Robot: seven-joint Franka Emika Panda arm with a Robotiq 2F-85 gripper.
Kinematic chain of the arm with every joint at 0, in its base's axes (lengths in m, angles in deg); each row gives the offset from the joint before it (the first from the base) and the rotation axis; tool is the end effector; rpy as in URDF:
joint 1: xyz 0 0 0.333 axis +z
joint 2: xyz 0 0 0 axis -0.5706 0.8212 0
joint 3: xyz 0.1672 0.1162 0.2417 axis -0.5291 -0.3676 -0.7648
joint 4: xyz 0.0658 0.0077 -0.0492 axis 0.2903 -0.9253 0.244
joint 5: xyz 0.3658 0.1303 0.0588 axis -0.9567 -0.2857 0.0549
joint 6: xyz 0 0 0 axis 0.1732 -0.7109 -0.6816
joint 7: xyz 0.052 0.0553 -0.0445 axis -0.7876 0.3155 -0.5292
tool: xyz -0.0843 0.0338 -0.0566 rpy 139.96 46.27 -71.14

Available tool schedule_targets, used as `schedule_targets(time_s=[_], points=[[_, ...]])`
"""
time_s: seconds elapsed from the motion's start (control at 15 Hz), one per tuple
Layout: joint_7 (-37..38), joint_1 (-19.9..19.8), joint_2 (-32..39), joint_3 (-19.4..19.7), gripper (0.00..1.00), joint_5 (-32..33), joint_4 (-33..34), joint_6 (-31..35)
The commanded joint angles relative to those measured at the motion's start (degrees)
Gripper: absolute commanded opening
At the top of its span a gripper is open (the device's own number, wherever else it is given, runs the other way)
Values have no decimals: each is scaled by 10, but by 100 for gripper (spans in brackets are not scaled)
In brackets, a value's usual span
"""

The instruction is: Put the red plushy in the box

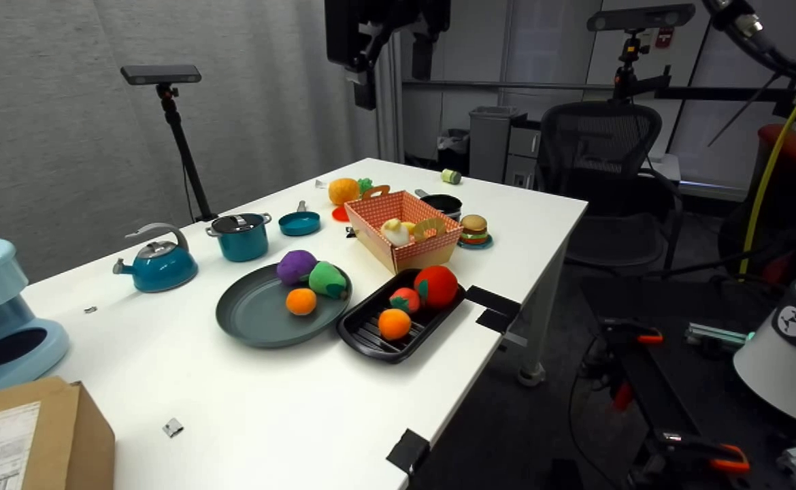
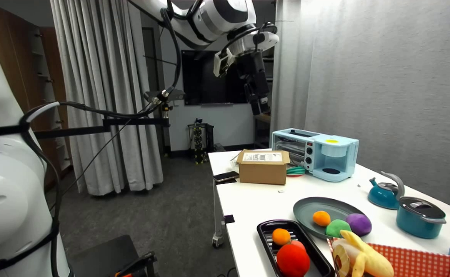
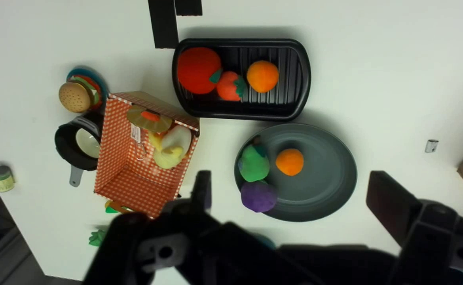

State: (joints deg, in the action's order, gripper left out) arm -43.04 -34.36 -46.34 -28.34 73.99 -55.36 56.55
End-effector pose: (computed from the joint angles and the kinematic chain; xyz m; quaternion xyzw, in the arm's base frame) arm 0.5329 0.0409 0.5407 0.9532 -0.2635 0.0812 0.1238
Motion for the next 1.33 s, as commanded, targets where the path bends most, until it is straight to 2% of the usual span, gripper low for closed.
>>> schedule_targets(time_s=[0.0, 0.2, 0.27, 0.33, 0.87, 1.27], points=[[29, 3, -3, 0, 100, 20, 13, -43], [42, 4, -1, 0, 100, 18, 17, -64], [44, -3, -3, 11, 100, 16, -64, 11], [25, 4, 1, 6, 100, 7, -3, -34], [28, 2, 15, 11, 100, 12, -22, -20], [27, -13, 68, 48, 100, 27, -76, 8]])
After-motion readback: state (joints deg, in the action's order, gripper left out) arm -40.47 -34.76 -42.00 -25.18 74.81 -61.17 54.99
